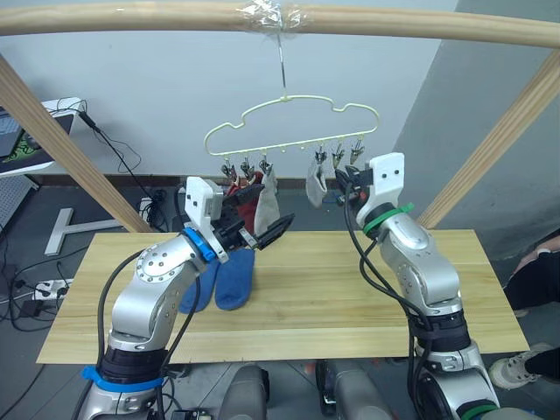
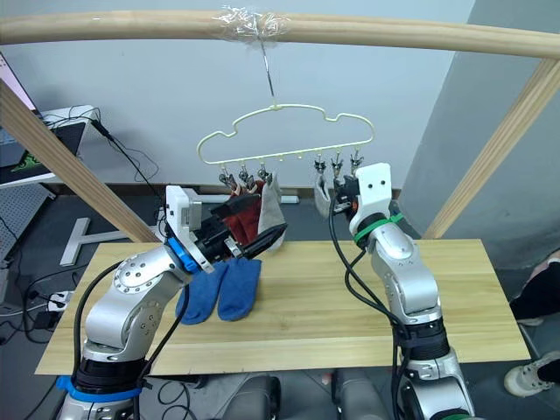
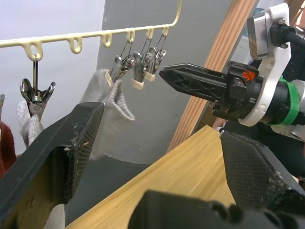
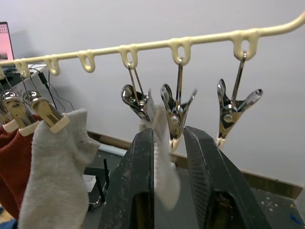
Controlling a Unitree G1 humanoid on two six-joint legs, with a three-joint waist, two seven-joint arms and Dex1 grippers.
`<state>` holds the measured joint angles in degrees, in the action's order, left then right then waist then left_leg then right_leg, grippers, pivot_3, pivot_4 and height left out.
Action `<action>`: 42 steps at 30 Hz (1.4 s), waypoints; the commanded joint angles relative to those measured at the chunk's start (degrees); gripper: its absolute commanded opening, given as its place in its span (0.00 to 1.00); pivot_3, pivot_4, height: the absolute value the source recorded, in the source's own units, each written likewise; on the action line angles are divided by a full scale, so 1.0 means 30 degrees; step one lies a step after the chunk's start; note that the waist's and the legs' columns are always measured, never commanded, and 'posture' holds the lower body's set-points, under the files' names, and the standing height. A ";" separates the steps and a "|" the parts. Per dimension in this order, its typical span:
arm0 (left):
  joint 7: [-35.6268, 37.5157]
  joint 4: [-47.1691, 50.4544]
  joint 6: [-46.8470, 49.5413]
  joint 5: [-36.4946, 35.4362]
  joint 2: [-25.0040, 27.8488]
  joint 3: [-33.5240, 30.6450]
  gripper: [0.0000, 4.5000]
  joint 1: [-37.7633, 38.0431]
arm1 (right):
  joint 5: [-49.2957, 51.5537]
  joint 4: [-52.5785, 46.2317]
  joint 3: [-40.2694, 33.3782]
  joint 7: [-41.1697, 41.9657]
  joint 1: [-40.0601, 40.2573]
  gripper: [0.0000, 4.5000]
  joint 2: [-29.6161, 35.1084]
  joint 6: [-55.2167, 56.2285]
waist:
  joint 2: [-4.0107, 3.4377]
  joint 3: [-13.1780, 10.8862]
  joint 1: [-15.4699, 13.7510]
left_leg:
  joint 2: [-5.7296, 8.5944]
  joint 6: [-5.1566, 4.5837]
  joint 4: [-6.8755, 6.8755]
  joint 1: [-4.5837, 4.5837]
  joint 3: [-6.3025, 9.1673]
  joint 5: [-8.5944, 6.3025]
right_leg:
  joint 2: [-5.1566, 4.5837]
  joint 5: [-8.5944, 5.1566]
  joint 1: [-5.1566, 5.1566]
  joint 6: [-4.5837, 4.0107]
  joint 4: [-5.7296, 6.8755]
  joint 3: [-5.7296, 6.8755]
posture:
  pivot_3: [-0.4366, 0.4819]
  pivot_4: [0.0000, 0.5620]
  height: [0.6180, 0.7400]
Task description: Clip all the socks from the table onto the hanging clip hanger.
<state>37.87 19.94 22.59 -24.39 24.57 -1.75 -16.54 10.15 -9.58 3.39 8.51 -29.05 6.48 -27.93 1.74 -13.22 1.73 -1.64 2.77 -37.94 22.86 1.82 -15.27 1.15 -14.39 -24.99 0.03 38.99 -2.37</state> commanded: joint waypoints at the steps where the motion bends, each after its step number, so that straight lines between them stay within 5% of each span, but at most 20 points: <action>1: -0.0026 0.0761 -0.0050 -0.0288 0.0201 -0.0245 1.00 -0.0231 | -0.0320 0.0178 -0.0359 -0.0134 -0.0571 0.22 -0.0009 0.0777 | 0.0000 0.0000 -0.0001 | 0.0002 0.0000 -0.0003 0.0000 -0.0003 0.0000 | -0.0001 0.0001 0.0000 -0.0001 0.0000 -0.0003 | 0.52 0.33 1.00; 5: -0.0048 0.0785 -0.0044 -0.0272 0.0254 -0.0296 1.00 -0.0247 | -0.0191 0.0357 -0.0479 0.0091 -0.0592 0.22 -0.0040 0.0898 | 0.0000 0.0000 -0.0008 | 0.0001 0.0000 -0.0003 0.0000 0.0003 0.0000 | -0.0003 0.0002 0.0000 -0.0003 0.0000 0.0004 | 0.53 0.34 1.00; 11: -0.0128 0.0816 -0.0057 -0.0271 0.0173 -0.0167 1.00 -0.0219 | -0.0504 0.0647 -0.0524 -0.0115 -0.0742 0.66 -0.0102 0.0967 | 0.0000 0.0000 -0.0011 | 0.0001 0.0000 -0.0004 0.0001 0.0002 0.0000 | -0.0004 0.0004 0.0001 -0.0007 0.0004 0.0001 | 0.53 0.34 1.00; 19: -0.0065 0.0467 -0.0142 -0.0211 0.0189 -0.0153 1.00 -0.0571 | -0.0792 0.1592 -0.0503 -0.0106 -0.1234 0.66 -0.0635 0.1530 | 0.0000 0.0000 -0.0018 | 0.0001 0.0000 -0.0006 -0.0004 0.0003 0.0000 | -0.0004 0.0006 0.0001 -0.0009 0.0011 0.0004 | 0.53 0.34 1.00; 22: -0.0073 0.0476 -0.0121 -0.0209 0.0196 -0.0170 1.00 -0.0598 | -0.0857 0.1856 -0.0559 -0.0074 -0.1358 0.53 -0.0716 0.1732 | 0.0000 0.0000 -0.0019 | 0.0002 0.0000 -0.0006 -0.0003 -0.0001 0.0000 | -0.0005 0.0006 0.0001 -0.0009 0.0011 0.0000 | 0.53 0.34 1.00; 25: -0.0102 0.0507 -0.0086 -0.0210 0.0209 -0.0187 1.00 -0.0619 | -0.0910 0.2059 -0.0558 -0.0079 -0.1474 0.30 -0.0735 0.1805 | 0.0000 0.0000 -0.0019 | 0.0003 -0.0001 -0.0006 -0.0001 -0.0001 0.0000 | -0.0012 0.0007 0.0000 -0.0010 0.0010 0.0003 | 0.53 0.34 1.00; 42: -0.0300 0.0801 0.0221 -0.0387 0.0259 -0.0162 1.00 -0.0864 | -0.0941 0.3470 -0.0719 -0.0521 -0.2464 0.30 -0.1094 0.2099 | 0.0000 0.0000 -0.0021 | 0.0002 -0.0001 -0.0008 -0.0004 0.0002 0.0000 | -0.0013 0.0008 0.0000 -0.0012 0.0017 0.0005 | 0.54 0.35 1.00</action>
<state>36.96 19.93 23.42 -24.74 24.96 -1.75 -18.30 7.55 1.36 2.22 7.37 -34.98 3.58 -23.40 1.74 -13.22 1.66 -1.63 2.77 -37.96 22.85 1.83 -15.27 1.12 -14.37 -24.99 0.00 39.04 -2.35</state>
